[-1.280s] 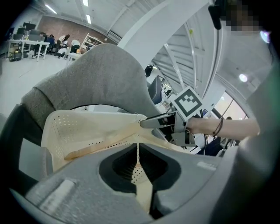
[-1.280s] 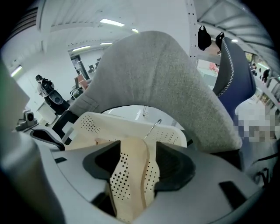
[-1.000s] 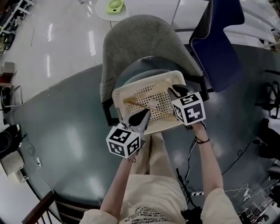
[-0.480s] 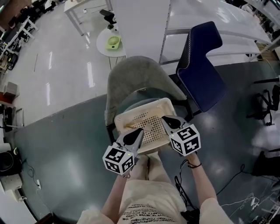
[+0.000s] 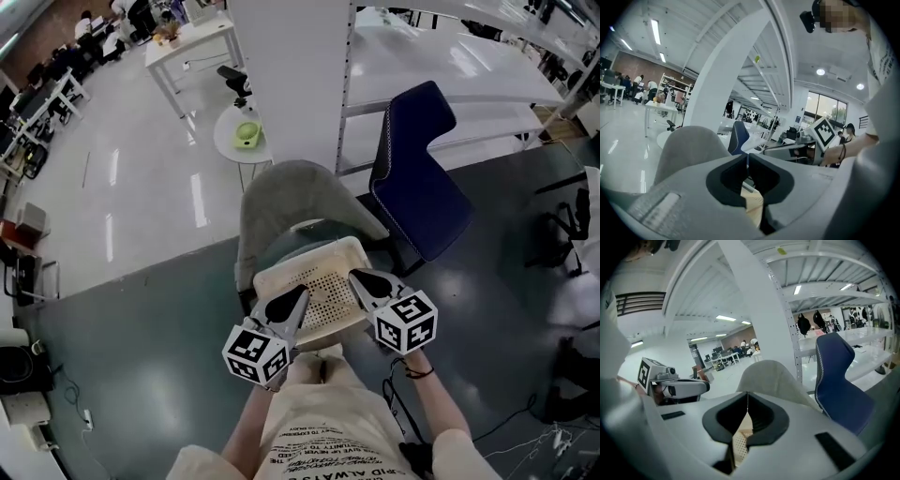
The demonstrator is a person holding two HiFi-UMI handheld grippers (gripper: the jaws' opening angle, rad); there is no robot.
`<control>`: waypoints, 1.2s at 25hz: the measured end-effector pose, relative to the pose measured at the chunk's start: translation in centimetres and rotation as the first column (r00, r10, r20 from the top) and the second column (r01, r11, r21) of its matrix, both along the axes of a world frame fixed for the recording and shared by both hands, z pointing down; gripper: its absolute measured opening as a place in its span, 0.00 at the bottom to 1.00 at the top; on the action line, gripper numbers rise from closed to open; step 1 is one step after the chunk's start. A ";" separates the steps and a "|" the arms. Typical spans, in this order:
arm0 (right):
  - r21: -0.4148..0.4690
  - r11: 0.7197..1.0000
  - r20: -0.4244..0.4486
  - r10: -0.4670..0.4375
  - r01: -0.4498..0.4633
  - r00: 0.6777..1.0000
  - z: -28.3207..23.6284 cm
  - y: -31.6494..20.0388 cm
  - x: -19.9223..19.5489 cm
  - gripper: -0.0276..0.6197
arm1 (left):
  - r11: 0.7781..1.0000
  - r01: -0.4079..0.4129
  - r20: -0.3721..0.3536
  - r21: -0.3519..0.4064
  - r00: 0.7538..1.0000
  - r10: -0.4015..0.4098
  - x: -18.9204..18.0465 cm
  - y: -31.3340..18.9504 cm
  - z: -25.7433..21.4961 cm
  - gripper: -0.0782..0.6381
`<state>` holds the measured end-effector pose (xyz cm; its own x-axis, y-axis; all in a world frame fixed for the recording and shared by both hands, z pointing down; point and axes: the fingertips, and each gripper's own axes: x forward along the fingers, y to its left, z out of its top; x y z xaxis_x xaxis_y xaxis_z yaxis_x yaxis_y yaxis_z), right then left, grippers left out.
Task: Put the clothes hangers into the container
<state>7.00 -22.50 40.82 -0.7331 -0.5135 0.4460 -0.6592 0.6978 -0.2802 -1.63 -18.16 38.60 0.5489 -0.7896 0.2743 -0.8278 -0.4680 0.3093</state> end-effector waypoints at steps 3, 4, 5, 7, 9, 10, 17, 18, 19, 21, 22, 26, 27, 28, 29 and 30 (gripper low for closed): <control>0.011 1.000 0.047 0.027 -0.028 0.999 -1.8 0.4 0.3 0.05 | 1.000 0.014 0.001 0.025 1.000 -0.014 -0.1 0.5 -1.5 0.15; 0.016 0.999 0.065 0.040 -0.042 0.997 -2.4 0.4 0.4 0.05 | 0.999 0.020 0.000 0.038 1.000 -0.020 -0.3 0.5 -1.9 0.15; 0.024 0.998 0.082 0.052 -0.054 0.995 -3.0 0.2 0.4 0.05 | 0.998 0.023 0.002 0.053 1.000 -0.023 -0.4 0.4 -2.4 0.15; 0.049 0.996 0.112 0.064 -0.070 0.992 -4.4 0.1 0.4 0.05 | 0.996 0.019 0.014 0.084 1.000 -0.020 -0.8 0.3 -3.5 0.15; 0.075 0.993 0.138 0.077 -0.088 0.987 -5.8 0.1 0.6 0.05 | 0.993 0.011 0.028 0.114 0.999 -0.015 -1.1 0.5 -4.7 0.15; 0.083 0.992 0.153 0.085 -0.099 0.984 -6.4 0.2 0.8 0.05 | 0.991 0.013 0.033 0.130 0.999 -0.017 -1.3 0.5 -5.4 0.15; 0.154 0.978 0.215 0.103 -0.138 0.971 -10.3 0.1 2.2 0.05 | 0.973 0.045 0.067 0.226 0.996 -0.062 -3.1 0.6 -8.8 0.15; 0.166 0.976 0.218 0.103 -0.141 0.970 -10.9 0.0 2.3 0.05 | 0.970 0.052 0.068 0.235 0.995 -0.070 -3.4 0.5 -9.2 0.15; 0.177 0.973 0.222 0.104 -0.145 0.969 -11.4 0.0 2.4 0.05 | 0.968 0.060 0.066 0.245 0.995 -0.079 -3.6 0.5 -9.5 0.15; 0.196 0.969 0.234 0.105 -0.152 0.967 -12.3 0.0 2.7 0.05 | 0.961 0.075 0.060 0.265 0.994 -0.094 -3.8 0.5 -10.2 0.15; 0.203 0.967 0.241 0.104 -0.155 0.965 -12.7 0.1 2.8 0.05 | 0.958 0.081 0.058 0.274 0.993 -0.101 -3.9 0.5 -10.4 0.15; 0.216 0.962 0.268 0.108 -0.169 0.957 -13.5 0.5 2.8 0.05 | 0.948 0.103 0.062 0.300 0.990 -0.127 -4.6 0.9 -10.8 0.15; 0.217 0.961 0.271 0.111 -0.173 0.956 -13.6 0.6 2.8 0.05 | 0.946 0.109 0.061 0.305 0.989 -0.133 -4.8 1.0 -10.9 0.15; 0.220 0.959 0.272 0.114 -0.177 0.955 -13.6 0.6 2.8 0.05 | 0.944 0.113 0.060 0.309 0.989 -0.138 -4.9 1.1 -11.0 0.15; 0.224 0.958 0.271 0.117 -0.181 0.955 -13.6 0.7 2.9 0.05 | 0.943 0.115 0.059 0.312 0.988 -0.141 -5.0 1.2 -11.1 0.15; 0.229 0.956 0.269 0.120 -0.185 0.956 -13.6 0.8 3.0 0.05 | 0.942 0.117 0.060 0.314 0.988 -0.143 -5.1 1.3 -11.1 0.15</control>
<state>9.99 -21.71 27.21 -0.7079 -0.6988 0.1024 -0.6947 0.6628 -0.2793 -6.73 -16.84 27.46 0.4222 -0.9054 0.0453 -0.9039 -0.4167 0.0967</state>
